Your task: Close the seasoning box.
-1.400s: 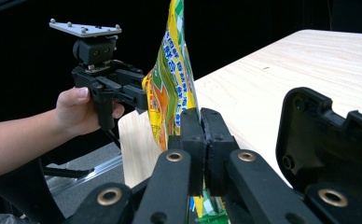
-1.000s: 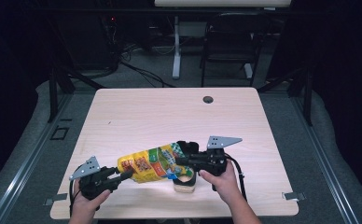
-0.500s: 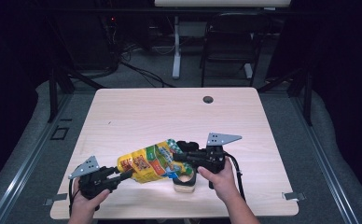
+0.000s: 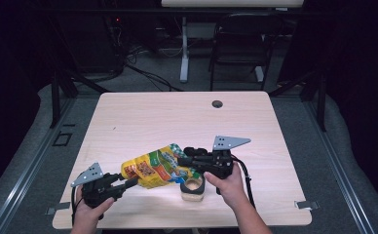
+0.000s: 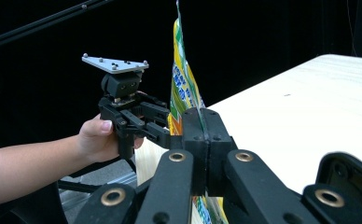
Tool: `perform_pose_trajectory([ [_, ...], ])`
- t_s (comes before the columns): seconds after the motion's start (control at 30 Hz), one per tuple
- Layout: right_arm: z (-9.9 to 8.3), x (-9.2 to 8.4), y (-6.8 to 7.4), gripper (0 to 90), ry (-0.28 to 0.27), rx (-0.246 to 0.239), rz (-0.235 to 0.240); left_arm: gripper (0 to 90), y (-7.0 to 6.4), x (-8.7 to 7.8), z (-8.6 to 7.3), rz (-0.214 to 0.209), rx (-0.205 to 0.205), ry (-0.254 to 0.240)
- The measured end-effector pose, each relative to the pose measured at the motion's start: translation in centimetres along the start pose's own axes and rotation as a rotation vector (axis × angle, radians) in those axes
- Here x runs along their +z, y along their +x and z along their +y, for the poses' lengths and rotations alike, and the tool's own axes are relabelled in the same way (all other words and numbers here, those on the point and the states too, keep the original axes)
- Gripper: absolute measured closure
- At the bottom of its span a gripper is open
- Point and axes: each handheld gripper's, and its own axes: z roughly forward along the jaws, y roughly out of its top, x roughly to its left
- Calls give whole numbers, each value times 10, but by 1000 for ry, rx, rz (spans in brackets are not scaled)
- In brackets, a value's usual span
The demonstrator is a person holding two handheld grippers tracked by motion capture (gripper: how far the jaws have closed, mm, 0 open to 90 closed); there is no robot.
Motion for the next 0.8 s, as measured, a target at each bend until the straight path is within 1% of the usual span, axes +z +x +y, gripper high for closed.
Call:
perform_pose_trajectory([
  [0.1,5,1,3,900,-5,-10,2,596,0,1,0,0,3,1],
  [0.13,6,2,4,900,-4,-15,8,593,0,0,0,-13,6,13],
  [0.17,8,2,6,900,-5,-20,8,587,0,1,0,3,3,1],
  [0.3,13,4,8,900,12,-42,-1,586,1,-1,0,4,7,5],
  [0.33,13,3,9,900,16,-45,-4,585,2,-2,0,-4,12,20],
  [0.4,14,3,9,900,18,-49,-12,584,3,-3,0,5,13,21],
  [0.43,14,2,9,900,15,-48,-18,584,3,-4,0,7,15,20],
  [0.47,15,1,8,900,19,-50,-21,584,2,-3,0,36,12,-1],
  [0.53,15,-1,8,900,32,-62,-36,583,3,-4,0,41,7,-7],
  [0.57,15,-2,8,900,39,-60,-43,580,3,-5,0,44,6,-8],
  [0.6,15,-2,7,900,38,-60,-45,580,4,-6,1,37,6,-5],
  [0.63,14,-3,7,900,35,-57,-48,579,5,-8,2,15,8,9],
  [0.67,15,-3,7,900,37,-58,-51,578,5,-8,2,41,3,-13],
  [0.8,16,-4,8,900,55,-66,-59,573,7,-12,2,56,-5,-29],
])
